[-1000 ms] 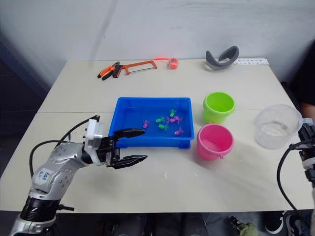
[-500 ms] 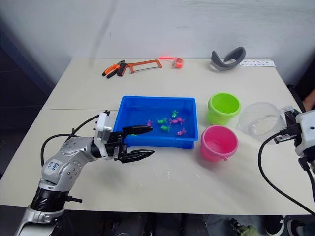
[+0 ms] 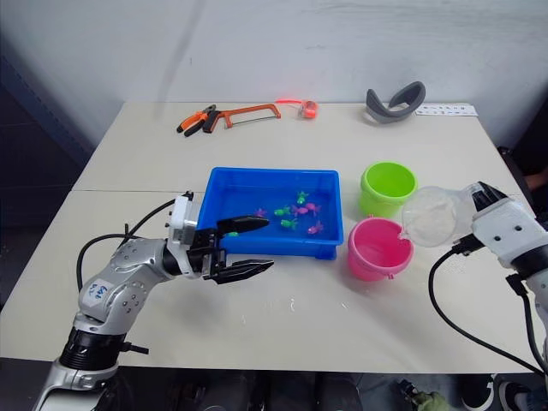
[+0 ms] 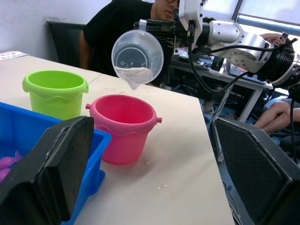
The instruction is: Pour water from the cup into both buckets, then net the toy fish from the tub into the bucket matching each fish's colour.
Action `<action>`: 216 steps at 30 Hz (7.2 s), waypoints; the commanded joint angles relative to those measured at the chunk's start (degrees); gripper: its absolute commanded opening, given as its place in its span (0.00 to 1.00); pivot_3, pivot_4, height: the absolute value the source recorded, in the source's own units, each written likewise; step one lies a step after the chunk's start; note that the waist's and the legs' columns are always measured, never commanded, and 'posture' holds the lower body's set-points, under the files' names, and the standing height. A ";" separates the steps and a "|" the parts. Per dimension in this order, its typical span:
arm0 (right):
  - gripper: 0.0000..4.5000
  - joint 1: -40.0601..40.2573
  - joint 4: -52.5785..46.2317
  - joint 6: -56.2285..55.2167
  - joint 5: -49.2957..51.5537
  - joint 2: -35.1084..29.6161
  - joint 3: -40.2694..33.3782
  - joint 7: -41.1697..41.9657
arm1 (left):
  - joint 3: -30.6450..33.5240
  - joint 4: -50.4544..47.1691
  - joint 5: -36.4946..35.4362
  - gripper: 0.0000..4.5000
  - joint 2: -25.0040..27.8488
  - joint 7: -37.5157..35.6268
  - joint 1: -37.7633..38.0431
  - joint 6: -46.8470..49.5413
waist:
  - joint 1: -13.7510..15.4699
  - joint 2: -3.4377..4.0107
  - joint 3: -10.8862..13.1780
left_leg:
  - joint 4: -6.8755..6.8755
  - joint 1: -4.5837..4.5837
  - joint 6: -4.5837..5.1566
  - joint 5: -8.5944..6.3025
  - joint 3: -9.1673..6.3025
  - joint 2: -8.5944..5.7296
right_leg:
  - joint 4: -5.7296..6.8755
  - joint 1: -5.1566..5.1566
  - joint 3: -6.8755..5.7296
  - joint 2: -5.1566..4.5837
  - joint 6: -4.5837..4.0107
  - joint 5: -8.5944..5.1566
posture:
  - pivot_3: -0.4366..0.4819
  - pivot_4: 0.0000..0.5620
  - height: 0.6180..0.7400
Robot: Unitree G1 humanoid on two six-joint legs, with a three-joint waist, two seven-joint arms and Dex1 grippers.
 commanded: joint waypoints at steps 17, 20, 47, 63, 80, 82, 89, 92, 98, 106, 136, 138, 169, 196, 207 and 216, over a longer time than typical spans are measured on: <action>0.01 -4.01 2.83 -9.32 -8.71 0.08 -0.03 -4.45 | -0.31 -0.54 1.54 1.00 -0.54 -0.29 0.37 -3.11 | -0.05 0.00 0.00 | 0.02 0.01 -0.04 0.03 -0.01 0.02 | 0.03 0.00 0.01 0.02 0.00 0.00 | 0.48 0.27 1.00; 0.01 -3.90 2.82 -10.58 -9.64 -0.06 0.22 -4.96 | -0.17 -0.75 1.70 1.00 -0.56 -0.05 0.52 -3.21 | -0.08 0.00 0.00 | 0.02 0.01 -0.04 0.03 -0.01 0.02 | 0.04 0.00 0.01 0.02 0.00 0.00 | 0.48 0.27 1.00; 0.01 -5.25 3.61 4.10 18.30 7.36 -4.15 -0.13 | 3.50 -1.70 -1.31 1.00 -0.47 2.59 -0.83 -0.55 | -0.05 0.00 0.00 | 0.09 0.00 -0.02 0.05 -0.04 0.04 | 0.14 0.02 0.00 0.01 -0.01 0.01 | 0.48 0.27 1.00; 0.01 -28.13 18.92 24.00 15.96 2.54 1.67 -11.57 | 3.72 5.82 5.50 1.00 -5.71 15.68 -10.40 -0.27 | -0.04 -0.03 0.02 | 0.10 -0.02 0.02 0.08 -0.03 0.01 | 0.26 0.00 -0.03 0.00 -0.02 0.01 | 0.48 0.27 1.00; 0.01 -39.22 35.68 3.24 -3.28 0.20 16.38 -14.88 | 0.88 13.33 11.62 1.00 -8.75 15.00 -16.26 -3.60 | -0.14 -0.05 0.03 | 0.07 -0.11 -0.04 0.11 -0.02 0.03 | 0.17 -0.05 -0.07 0.05 -0.01 0.02 | 0.48 0.27 1.00; 0.01 -39.87 36.40 1.10 -4.75 0.08 17.64 -14.91 | 0.58 13.50 12.06 1.00 -8.66 14.22 -16.53 -4.20 | -0.20 -0.05 0.03 | 0.06 -0.11 -0.04 0.11 -0.02 0.03 | 0.15 -0.05 -0.07 0.06 -0.01 0.02 | 0.48 0.27 1.00; 0.01 -41.99 38.85 -4.23 -9.53 -0.44 20.84 -15.87 | -0.61 13.93 13.66 1.00 -8.11 12.76 -19.41 -4.58 | -0.21 -0.06 0.04 | 0.06 -0.11 -0.05 0.12 -0.02 0.04 | 0.14 -0.05 -0.07 0.07 -0.01 0.02 | 0.48 0.27 1.00; 0.01 -42.67 39.65 -6.76 -11.95 -1.26 22.54 -16.20 | -0.49 14.27 13.80 1.00 -8.33 13.00 -21.18 -3.55 | -0.21 -0.06 0.04 | 0.07 -0.12 -0.06 0.12 -0.03 0.03 | 0.14 -0.05 -0.08 0.06 -0.01 0.02 | 0.48 0.27 1.00; 0.01 -44.97 41.81 -11.56 -18.57 -3.45 26.57 -18.40 | -0.38 14.56 13.60 1.00 -8.66 13.13 -22.40 -2.62 | -0.38 -0.07 0.05 | 0.02 -0.12 -0.06 0.12 -0.04 0.04 | 0.10 -0.05 -0.09 0.08 -0.01 0.02 | 0.48 0.27 1.00; 0.01 -47.48 46.40 -16.67 -24.58 -5.82 30.15 -21.75 | -0.35 14.04 13.54 1.00 -9.15 13.59 -22.14 -1.51 | -0.45 -0.12 0.08 | 0.03 -0.13 -0.07 0.13 -0.04 0.04 | 0.09 -0.05 -0.09 0.07 -0.01 0.02 | 0.48 0.27 1.00; 0.01 -49.73 55.55 -30.79 -27.25 -8.71 33.14 -30.89 | 1.92 14.11 11.60 1.00 -9.61 13.11 -23.31 -0.58 | -1.46 -0.24 0.17 | 0.02 -0.15 -0.11 0.15 -0.08 0.06 | 0.09 -0.05 -0.12 0.09 -0.01 0.02 | 0.48 0.27 1.00; 0.01 -48.87 55.73 -29.66 -20.22 -6.67 30.67 -26.24 | 2.20 13.86 11.15 1.00 -9.08 12.31 -23.10 -0.72 | -1.48 -0.25 0.17 | 0.02 -0.15 -0.12 0.15 -0.09 0.07 | 0.09 -0.05 -0.13 0.10 -0.01 0.02 | 0.48 0.27 1.00; 0.01 -14.98 33.00 9.51 30.86 15.63 -9.30 -10.17 | 0.39 2.08 2.81 1.00 6.24 -17.13 -5.45 -7.67 | -1.23 -0.24 0.22 | 0.04 -0.02 -0.05 0.17 -0.10 0.05 | 0.30 -0.01 -0.02 0.00 -0.04 0.04 | 0.48 0.27 1.00; 0.98 23.85 -6.82 21.14 51.96 13.08 -20.68 12.86 | 18.72 0.47 0.36 1.00 9.01 -3.92 14.42 -8.12 | -1.62 -0.07 0.15 | -0.12 0.08 0.10 -0.04 -0.10 0.05 | -0.03 0.02 0.01 -0.54 -0.04 0.04 | 0.48 0.27 1.00; 0.98 10.96 -17.76 11.41 46.12 9.73 1.31 32.46 | 43.33 7.94 6.07 1.00 3.73 13.82 32.68 -21.63 | -0.25 -0.48 0.09 | -0.03 0.06 0.20 -0.40 -0.04 0.05 | -0.29 0.00 -0.09 -0.69 -0.06 0.02 | 0.48 0.27 1.00; 0.98 -1.60 -12.21 2.82 39.17 13.18 18.15 40.95 | 51.96 14.71 7.05 1.00 -3.08 24.50 44.17 -22.37 | 0.03 -0.96 0.07 | 0.01 0.00 0.27 -0.52 -0.03 0.03 | -0.41 0.02 -0.17 -0.75 -0.03 0.03 | 0.48 0.27 1.00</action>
